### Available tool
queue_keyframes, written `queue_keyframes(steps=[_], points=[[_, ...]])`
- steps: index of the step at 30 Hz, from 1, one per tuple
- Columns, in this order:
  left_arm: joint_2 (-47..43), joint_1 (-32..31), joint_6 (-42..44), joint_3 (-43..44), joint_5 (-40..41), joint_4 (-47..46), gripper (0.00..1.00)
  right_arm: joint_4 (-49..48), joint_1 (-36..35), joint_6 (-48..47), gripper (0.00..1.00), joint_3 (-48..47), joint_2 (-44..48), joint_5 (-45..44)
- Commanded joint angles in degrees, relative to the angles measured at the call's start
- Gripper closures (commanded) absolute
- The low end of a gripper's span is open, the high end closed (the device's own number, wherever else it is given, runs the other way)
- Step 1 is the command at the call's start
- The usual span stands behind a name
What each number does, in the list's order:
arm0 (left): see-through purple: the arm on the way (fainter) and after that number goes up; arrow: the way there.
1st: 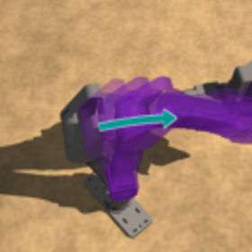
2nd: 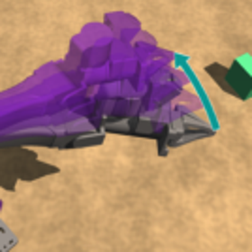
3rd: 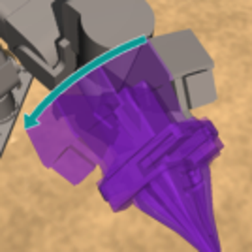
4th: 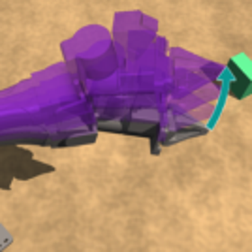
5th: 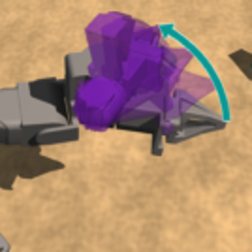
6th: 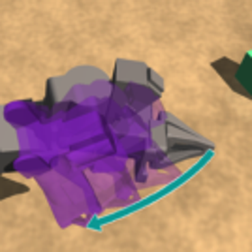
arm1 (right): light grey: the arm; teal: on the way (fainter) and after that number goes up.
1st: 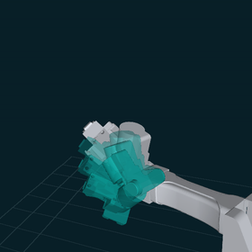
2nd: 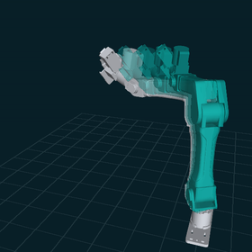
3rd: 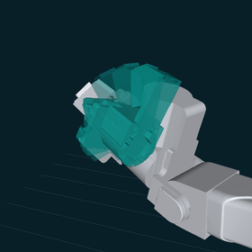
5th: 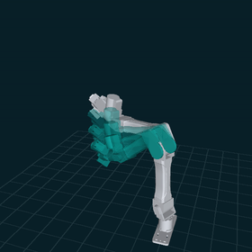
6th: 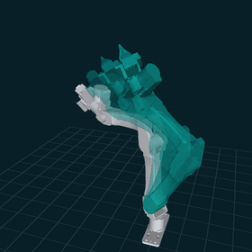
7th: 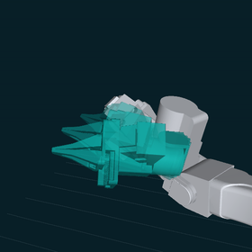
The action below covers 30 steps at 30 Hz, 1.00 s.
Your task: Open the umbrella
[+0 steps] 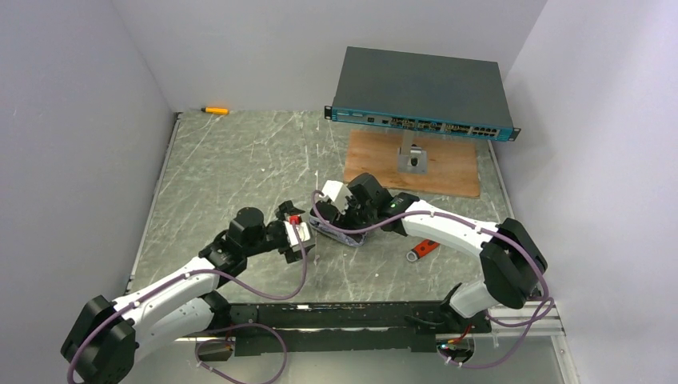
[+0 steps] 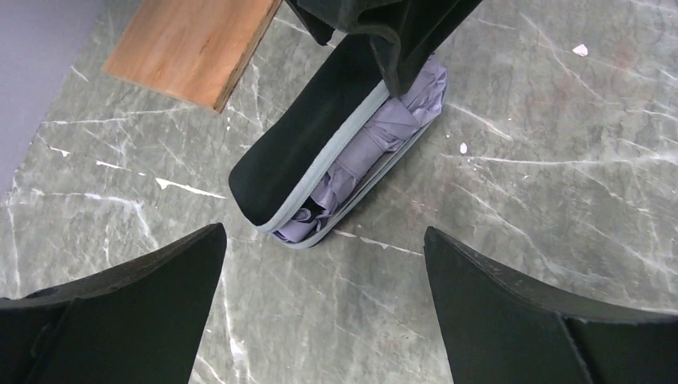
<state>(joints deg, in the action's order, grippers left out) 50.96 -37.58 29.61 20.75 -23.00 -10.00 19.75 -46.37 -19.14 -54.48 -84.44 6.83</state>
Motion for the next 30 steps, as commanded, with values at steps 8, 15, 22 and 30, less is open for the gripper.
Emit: queue_keyframes(steps=[8, 15, 22, 30], points=[[1.1, -2.6, 3.9, 0.8, 1.2, -4.2, 0.0, -3.3, 3.3, 1.2, 0.39, -2.2, 0.9, -9.0], [4.4, -3.9, 6.7, 1.8, 1.9, -4.0, 0.0, -4.6, 6.9, 1.3, 0.43, -3.3, 0.0, -9.8], [4.2, -3.9, 7.5, 2.6, 1.3, -1.6, 0.01, -8.3, 10.5, -2.7, 0.46, -2.4, -4.6, -13.1], [0.8, -3.9, 6.3, 1.5, 3.9, 3.7, 0.02, -8.6, 10.9, -3.7, 0.41, -1.8, -9.6, -9.8]])
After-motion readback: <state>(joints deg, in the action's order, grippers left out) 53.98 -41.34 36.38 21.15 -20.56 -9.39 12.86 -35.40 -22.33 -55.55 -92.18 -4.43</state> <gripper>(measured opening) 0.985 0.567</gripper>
